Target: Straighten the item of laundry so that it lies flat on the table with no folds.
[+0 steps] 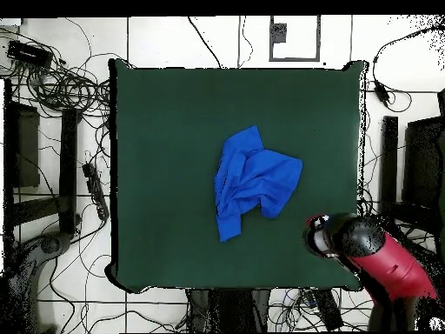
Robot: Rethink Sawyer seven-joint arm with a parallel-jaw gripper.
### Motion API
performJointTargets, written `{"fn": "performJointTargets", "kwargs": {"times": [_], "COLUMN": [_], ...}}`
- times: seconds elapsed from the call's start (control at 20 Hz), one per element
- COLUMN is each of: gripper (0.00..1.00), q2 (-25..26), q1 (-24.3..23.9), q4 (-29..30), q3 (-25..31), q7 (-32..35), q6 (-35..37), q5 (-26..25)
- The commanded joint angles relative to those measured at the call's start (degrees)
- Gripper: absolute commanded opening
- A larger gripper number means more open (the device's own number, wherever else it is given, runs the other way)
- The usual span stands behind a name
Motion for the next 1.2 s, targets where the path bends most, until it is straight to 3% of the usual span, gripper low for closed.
{"fn": "performJointTargets", "kwargs": {"times": [0.05, 0.2, 0.35, 0.6, 0.85, 1.05, 1.2], "gripper": [1.0, 1.0, 1.0, 1.0, 1.0, 1.0, 1.0], "q2": [1.6, 1.1, 1.1, 0.5, 0.8, 1.5, 2.5], "q1": [-0.1, -1.3, -4.8, -4.8, -5.4, -6.1, -6.0], "q4": [5.6, 8.1, 9.9, 9.6, 8.6, 5.5, 3.5], "q3": [14.1, 16.2, 20.7, 22.3, 25.3, 28.4, 30.4], "q7": [3.4, 5.5, 3.2, 2.3, -0.1, -7.0, -8.0], "q6": [-8.8, -12.5, -17.2, -19.3, -18.7, -13.1, -11.6], "q5": [4.2, 5.8, 5.3, 1.7, -0.1, -4.5, -6.6]}}
